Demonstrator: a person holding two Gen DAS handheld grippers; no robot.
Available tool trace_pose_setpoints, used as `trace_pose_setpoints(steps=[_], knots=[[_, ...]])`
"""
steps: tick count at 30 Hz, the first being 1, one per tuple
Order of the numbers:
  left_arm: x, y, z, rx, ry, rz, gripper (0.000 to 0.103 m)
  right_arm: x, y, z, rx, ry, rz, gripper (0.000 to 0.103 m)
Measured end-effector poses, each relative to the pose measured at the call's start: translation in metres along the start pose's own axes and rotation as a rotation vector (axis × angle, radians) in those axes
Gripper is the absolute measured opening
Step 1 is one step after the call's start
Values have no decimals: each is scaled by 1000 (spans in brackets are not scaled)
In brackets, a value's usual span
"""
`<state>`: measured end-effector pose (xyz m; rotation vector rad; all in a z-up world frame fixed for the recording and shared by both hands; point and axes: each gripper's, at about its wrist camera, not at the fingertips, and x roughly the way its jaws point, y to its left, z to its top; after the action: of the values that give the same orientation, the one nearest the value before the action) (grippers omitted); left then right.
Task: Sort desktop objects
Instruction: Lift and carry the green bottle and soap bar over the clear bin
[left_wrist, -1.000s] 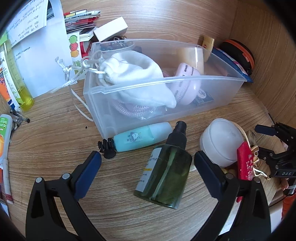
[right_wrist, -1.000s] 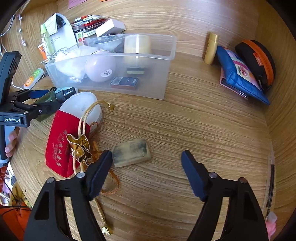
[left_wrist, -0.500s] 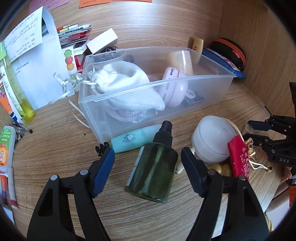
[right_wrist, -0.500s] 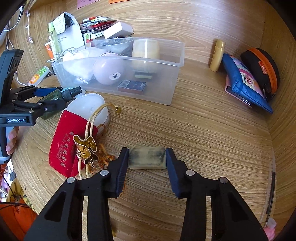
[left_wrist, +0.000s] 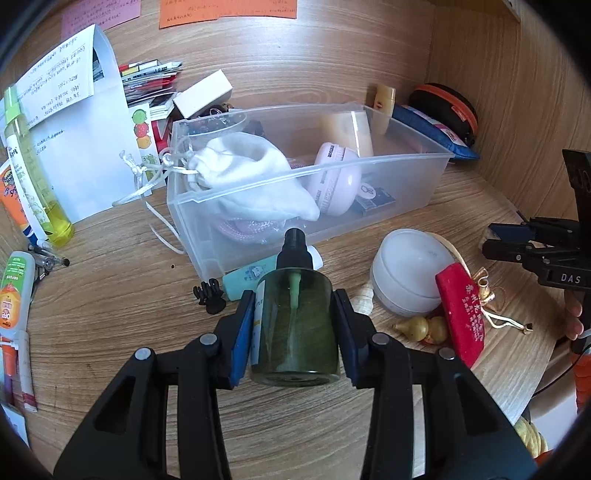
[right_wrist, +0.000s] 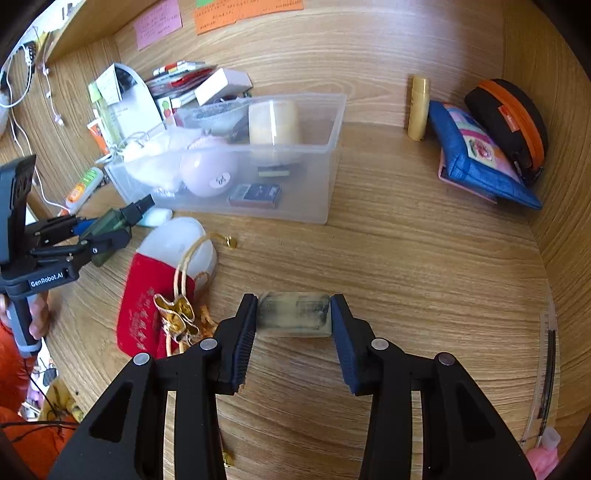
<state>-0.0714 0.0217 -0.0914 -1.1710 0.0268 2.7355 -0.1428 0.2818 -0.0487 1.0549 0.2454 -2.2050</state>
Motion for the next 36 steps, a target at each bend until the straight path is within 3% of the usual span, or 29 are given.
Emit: trace_pose_setpoints(steps=[14,18,29,36], knots=[[-25,5,9,-44,-76,-40,41,-14,25,33,-31,-83,47,37],[-34,11,19,-77,-101,-89,41,-18,33,48,-46,-117,68,37],[-53,32,55,-95,-192,-64,41,-23,47,85,-78,-192,103,37],[-41,37,86,-91,-180,-56,41,-14,48,115,-95,-214,100,37]])
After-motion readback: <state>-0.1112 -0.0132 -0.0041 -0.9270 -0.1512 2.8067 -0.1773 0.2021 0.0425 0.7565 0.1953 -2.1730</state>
